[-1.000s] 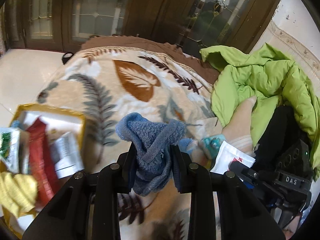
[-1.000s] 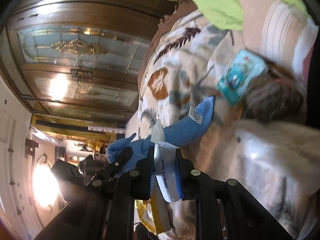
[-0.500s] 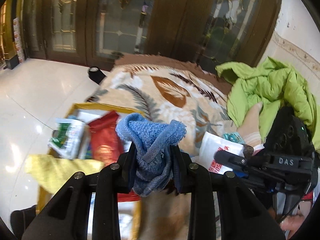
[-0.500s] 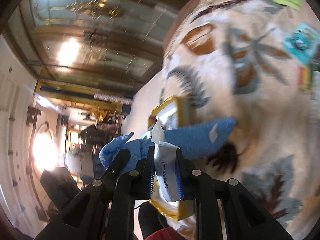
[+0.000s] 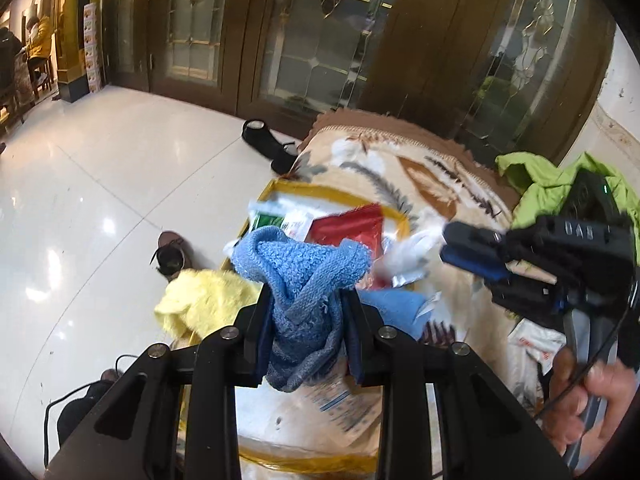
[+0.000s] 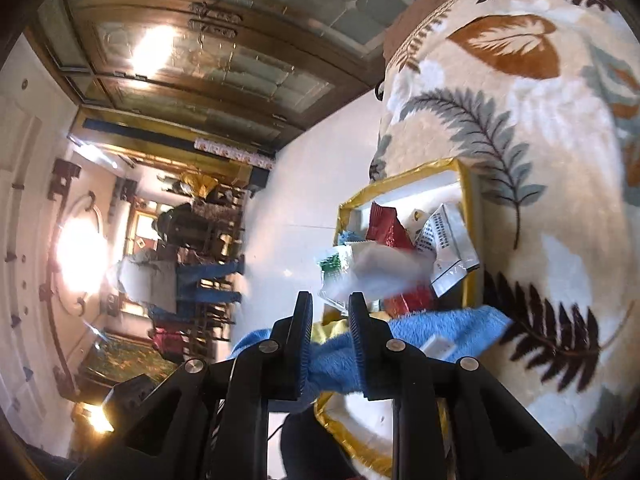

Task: Organize soft objects
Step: 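Carry the blue cloth with the left tool while the right tool carries the packet over the box, then open both tools to drop the blue cloth and white packet into the box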

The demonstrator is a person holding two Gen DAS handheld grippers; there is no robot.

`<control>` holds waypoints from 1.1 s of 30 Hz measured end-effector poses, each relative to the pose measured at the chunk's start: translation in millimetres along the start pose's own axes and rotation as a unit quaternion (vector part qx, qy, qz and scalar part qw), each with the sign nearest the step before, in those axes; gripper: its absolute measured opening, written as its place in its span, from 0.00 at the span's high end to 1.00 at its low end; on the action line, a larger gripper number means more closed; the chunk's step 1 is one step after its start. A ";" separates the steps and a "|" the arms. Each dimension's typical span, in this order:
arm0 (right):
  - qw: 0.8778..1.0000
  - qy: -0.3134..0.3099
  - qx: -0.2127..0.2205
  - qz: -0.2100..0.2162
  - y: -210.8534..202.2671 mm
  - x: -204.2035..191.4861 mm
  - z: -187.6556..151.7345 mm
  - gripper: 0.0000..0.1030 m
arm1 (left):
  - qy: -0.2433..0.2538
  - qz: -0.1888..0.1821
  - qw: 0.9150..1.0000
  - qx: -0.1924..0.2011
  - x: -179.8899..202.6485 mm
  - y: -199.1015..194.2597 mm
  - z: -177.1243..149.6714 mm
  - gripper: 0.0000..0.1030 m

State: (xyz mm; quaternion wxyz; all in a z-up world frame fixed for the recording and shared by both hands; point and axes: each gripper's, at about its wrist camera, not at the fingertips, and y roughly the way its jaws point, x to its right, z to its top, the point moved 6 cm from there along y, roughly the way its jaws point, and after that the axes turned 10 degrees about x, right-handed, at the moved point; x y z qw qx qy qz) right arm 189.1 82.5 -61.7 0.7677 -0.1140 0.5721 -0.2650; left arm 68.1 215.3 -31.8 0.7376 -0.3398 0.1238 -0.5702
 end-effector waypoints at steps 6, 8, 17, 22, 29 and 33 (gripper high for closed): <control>0.999 -0.007 -0.017 -0.029 21.6 13.6 -8.7 0.79 | 0.007 0.020 1.000 -0.010 -10.9 11.8 -10.5 0.73; 0.999 -0.002 -0.011 -0.030 16.3 18.2 -7.0 0.79 | 0.007 0.022 1.000 -0.013 -13.2 15.4 -12.2 0.73; 1.000 0.015 -0.009 -0.014 -11.6 26.6 -6.1 0.70 | 0.052 0.055 0.997 0.000 -7.4 16.9 -14.8 0.47; 0.999 0.008 -0.017 -0.026 -23.1 34.6 -18.9 0.61 | 0.061 0.073 0.995 0.011 -11.0 10.5 -14.4 0.30; 0.999 0.012 -0.018 -0.039 -42.8 47.1 -32.0 0.52 | 0.057 0.091 0.993 0.055 -14.3 -13.4 2.9 0.28; 0.999 0.014 -0.016 -0.039 -55.5 48.6 -36.7 0.51 | 0.062 0.089 0.992 0.070 -8.7 -19.9 9.7 0.27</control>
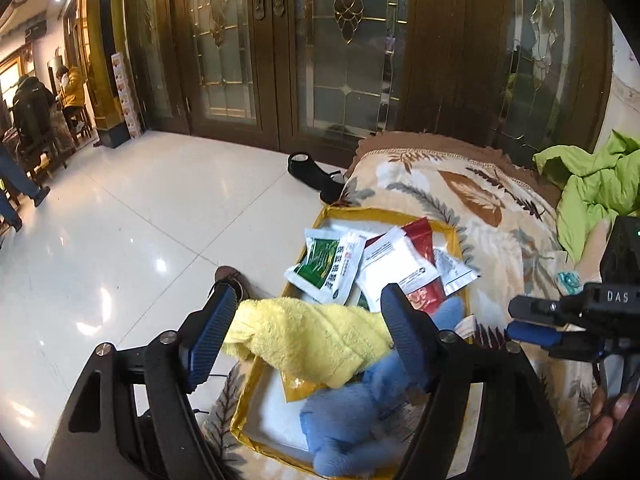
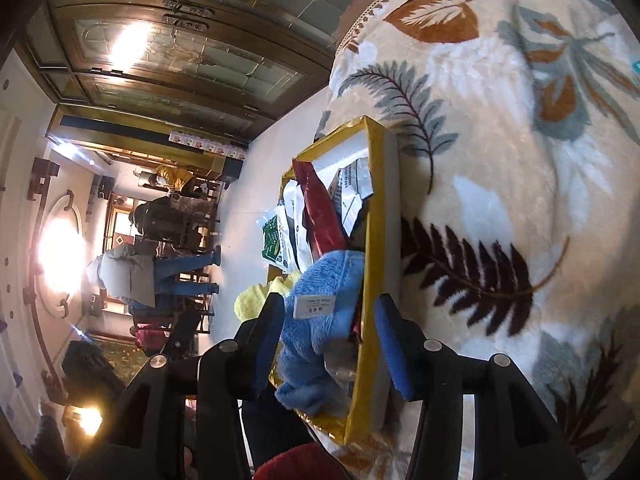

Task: Organize soft objects
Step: 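Open both tools to drop the blue cloth and white packet into the box, then move both open tools back over the remaining items on the blanket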

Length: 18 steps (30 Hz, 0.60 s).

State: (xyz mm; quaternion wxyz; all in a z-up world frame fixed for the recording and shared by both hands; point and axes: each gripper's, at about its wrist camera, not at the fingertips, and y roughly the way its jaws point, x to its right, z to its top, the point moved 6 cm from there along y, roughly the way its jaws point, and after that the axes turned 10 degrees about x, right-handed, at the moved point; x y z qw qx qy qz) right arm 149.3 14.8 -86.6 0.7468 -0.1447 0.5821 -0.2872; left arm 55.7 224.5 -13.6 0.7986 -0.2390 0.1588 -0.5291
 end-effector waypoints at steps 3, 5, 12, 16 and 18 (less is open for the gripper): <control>1.000 -0.004 0.003 -0.003 -9.2 0.9 -3.5 0.50 | 0.001 -0.008 1.000 -0.001 7.7 1.3 1.2 0.27; 1.000 -0.009 0.006 -0.008 -15.5 1.5 -5.1 0.49 | 0.003 -0.013 1.000 -0.003 13.4 1.9 0.7 0.27; 0.999 -0.038 0.026 -0.023 -32.1 -3.0 -5.2 0.46 | 0.019 -0.023 1.000 -0.001 34.6 -1.7 -0.1 0.27; 0.997 -0.055 0.041 -0.031 -46.3 -4.5 -6.2 0.43 | 0.027 -0.031 0.999 0.001 47.4 -3.5 0.0 0.27; 0.996 -0.062 0.047 -0.039 -54.9 0.0 -8.2 0.42 | 0.030 -0.037 0.999 0.000 53.9 -4.2 -0.9 0.27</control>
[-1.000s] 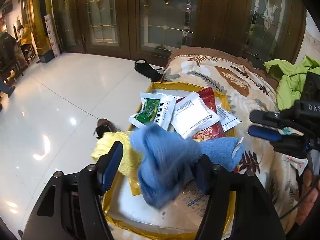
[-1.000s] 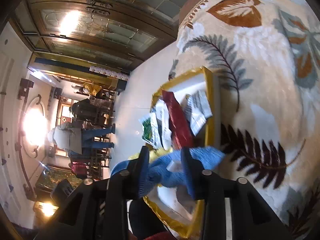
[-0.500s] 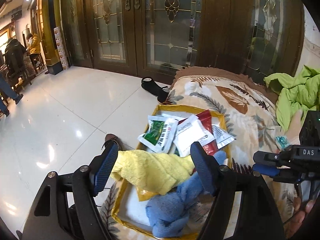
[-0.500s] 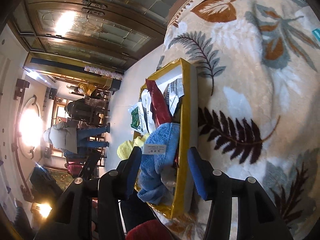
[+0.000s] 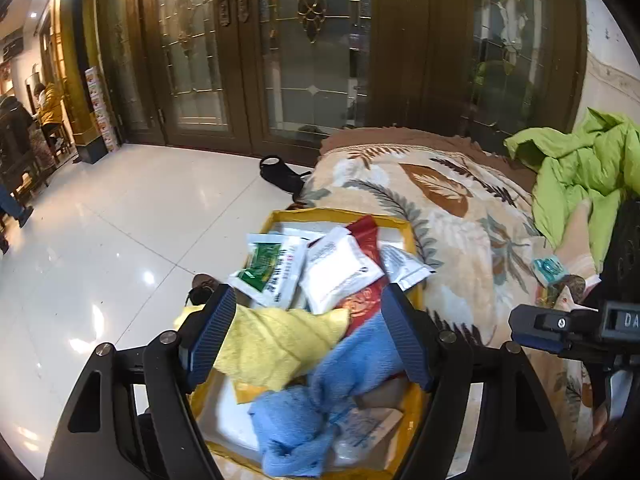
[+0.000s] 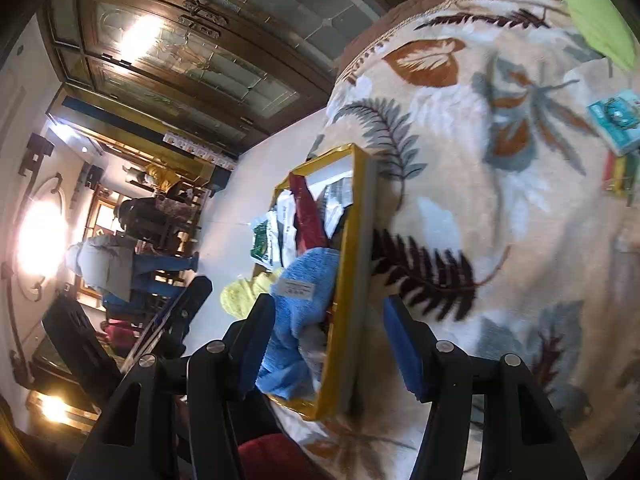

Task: Organize soft objects
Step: 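Move both open tools back over the remaining items on the blanket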

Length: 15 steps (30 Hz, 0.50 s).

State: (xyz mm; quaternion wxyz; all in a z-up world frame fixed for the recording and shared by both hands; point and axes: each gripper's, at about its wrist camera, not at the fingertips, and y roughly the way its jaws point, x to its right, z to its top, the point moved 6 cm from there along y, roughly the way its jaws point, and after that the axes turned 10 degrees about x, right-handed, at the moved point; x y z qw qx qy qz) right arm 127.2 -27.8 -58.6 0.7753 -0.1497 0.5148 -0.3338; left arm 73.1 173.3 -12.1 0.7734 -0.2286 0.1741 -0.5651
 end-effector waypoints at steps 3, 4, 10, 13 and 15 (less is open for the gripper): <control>1.000 0.007 0.011 -0.014 -16.1 16.1 -3.5 0.42 | 0.002 -0.023 1.000 -0.003 18.5 1.5 1.1 0.27; 0.999 0.013 0.023 -0.025 -25.7 26.7 -3.1 0.42 | 0.005 -0.032 0.999 -0.005 26.0 2.0 1.3 0.27; 0.987 0.093 0.100 -0.084 -89.1 103.3 17.5 0.42 | 0.032 -0.107 0.993 -0.027 94.2 13.7 -0.3 0.27; 0.979 0.119 0.127 -0.104 -117.3 134.1 27.1 0.41 | 0.044 -0.142 0.988 -0.045 132.6 22.8 -3.7 0.27; 0.975 0.133 0.142 -0.110 -131.3 149.1 33.4 0.40 | 0.049 -0.165 0.984 -0.055 157.8 28.2 -5.8 0.27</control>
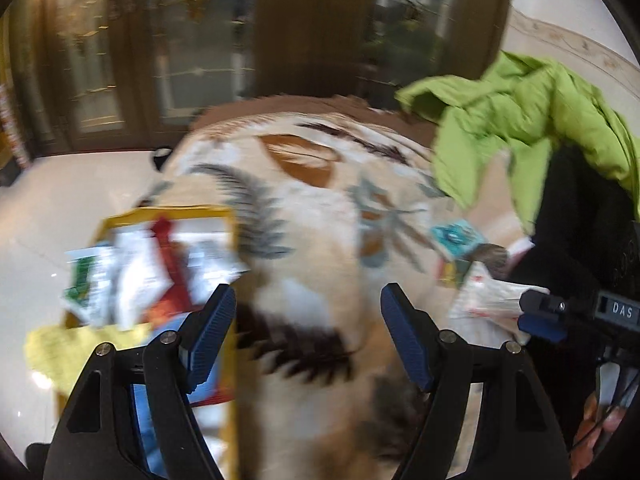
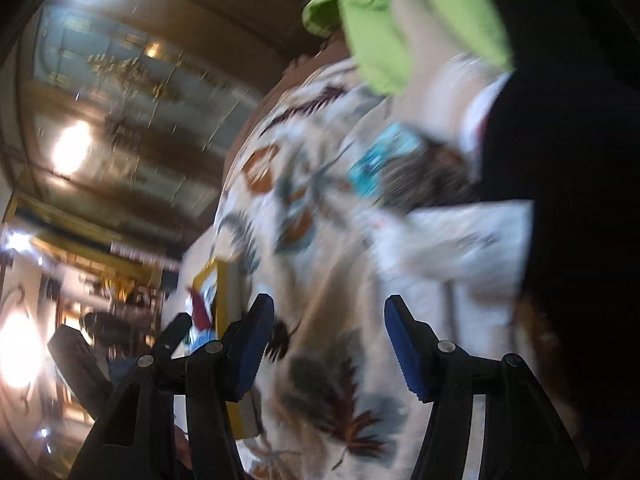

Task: Organize soft objects
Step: 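Move both open tools back over the remaining items on the blanket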

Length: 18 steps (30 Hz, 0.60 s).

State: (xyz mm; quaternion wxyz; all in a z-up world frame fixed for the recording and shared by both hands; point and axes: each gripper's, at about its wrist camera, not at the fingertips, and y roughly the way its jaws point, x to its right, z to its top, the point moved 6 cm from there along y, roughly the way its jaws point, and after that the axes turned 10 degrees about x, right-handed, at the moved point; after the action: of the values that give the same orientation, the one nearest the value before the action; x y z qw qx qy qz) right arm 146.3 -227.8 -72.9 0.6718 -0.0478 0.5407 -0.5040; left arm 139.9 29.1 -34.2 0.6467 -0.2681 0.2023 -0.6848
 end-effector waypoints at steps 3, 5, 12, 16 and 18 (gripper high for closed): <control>1.000 0.013 0.013 -0.003 -4.8 11.1 17.4 0.40 | 0.005 -0.025 1.000 -0.012 26.6 14.8 0.2 0.27; 1.000 0.011 0.017 -0.004 -3.4 12.9 31.7 0.38 | 0.003 -0.052 0.998 -0.024 48.0 26.8 -1.9 0.27; 0.998 -0.049 -0.009 -0.025 19.5 3.4 64.8 0.32 | 0.029 -0.132 0.988 -0.069 102.4 51.6 -25.2 0.27; 0.997 -0.053 -0.026 -0.048 33.7 15.1 69.8 0.32 | -0.014 -0.182 0.975 -0.130 121.4 66.3 -48.1 0.27; 0.997 -0.052 -0.033 -0.055 38.8 22.0 69.6 0.32 | -0.051 -0.196 0.966 -0.158 129.3 75.9 -59.1 0.27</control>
State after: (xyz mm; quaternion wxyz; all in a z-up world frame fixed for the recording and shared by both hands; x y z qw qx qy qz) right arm 222.5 -258.4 -82.9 0.6682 -0.1256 0.5180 -0.5190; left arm 159.1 -109.8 -113.6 0.4583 -0.4356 0.2181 -0.7434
